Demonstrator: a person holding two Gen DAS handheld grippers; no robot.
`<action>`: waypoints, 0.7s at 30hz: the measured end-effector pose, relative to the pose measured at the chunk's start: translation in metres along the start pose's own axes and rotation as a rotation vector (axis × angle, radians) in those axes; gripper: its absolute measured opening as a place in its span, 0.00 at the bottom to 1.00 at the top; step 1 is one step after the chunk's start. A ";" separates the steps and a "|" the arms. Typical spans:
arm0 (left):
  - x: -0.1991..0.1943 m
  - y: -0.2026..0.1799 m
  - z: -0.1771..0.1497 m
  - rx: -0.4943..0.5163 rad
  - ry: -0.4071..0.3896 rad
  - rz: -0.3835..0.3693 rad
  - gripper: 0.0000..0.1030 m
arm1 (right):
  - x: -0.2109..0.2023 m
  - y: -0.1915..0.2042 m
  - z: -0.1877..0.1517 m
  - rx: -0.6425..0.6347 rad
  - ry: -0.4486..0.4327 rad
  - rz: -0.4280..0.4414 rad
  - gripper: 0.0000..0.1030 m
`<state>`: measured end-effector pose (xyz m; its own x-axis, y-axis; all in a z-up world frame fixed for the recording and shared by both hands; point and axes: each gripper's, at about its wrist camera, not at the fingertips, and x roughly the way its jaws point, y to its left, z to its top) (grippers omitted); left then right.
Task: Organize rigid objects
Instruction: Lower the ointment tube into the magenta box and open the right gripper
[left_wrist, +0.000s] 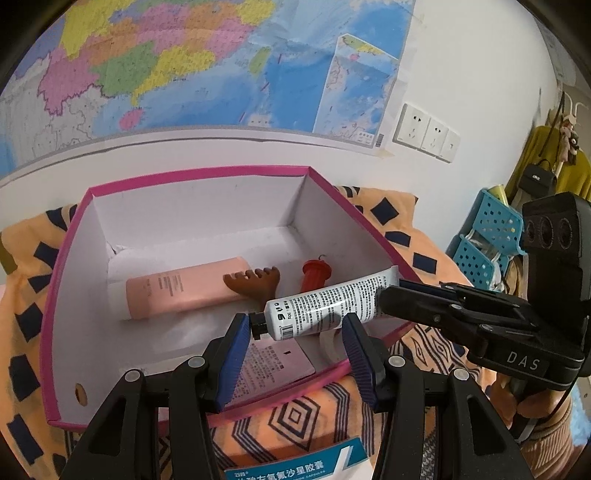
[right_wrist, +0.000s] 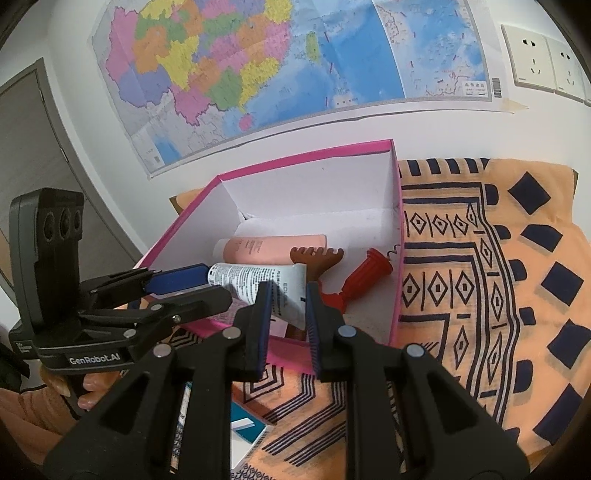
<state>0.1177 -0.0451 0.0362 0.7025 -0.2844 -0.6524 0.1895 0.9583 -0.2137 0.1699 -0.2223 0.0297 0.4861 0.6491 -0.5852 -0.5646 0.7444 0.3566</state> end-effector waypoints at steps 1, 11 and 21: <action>0.001 0.000 0.000 0.000 0.001 0.000 0.51 | 0.001 0.000 0.000 -0.001 0.002 -0.002 0.21; 0.012 0.005 0.002 -0.018 0.023 -0.009 0.51 | 0.005 -0.001 0.002 -0.002 0.017 -0.027 0.21; 0.018 0.007 0.002 -0.028 0.042 -0.018 0.51 | 0.008 -0.003 0.003 0.016 0.029 -0.050 0.21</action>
<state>0.1334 -0.0435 0.0246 0.6694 -0.3031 -0.6783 0.1825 0.9521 -0.2453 0.1775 -0.2186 0.0258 0.4936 0.6064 -0.6234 -0.5292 0.7783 0.3379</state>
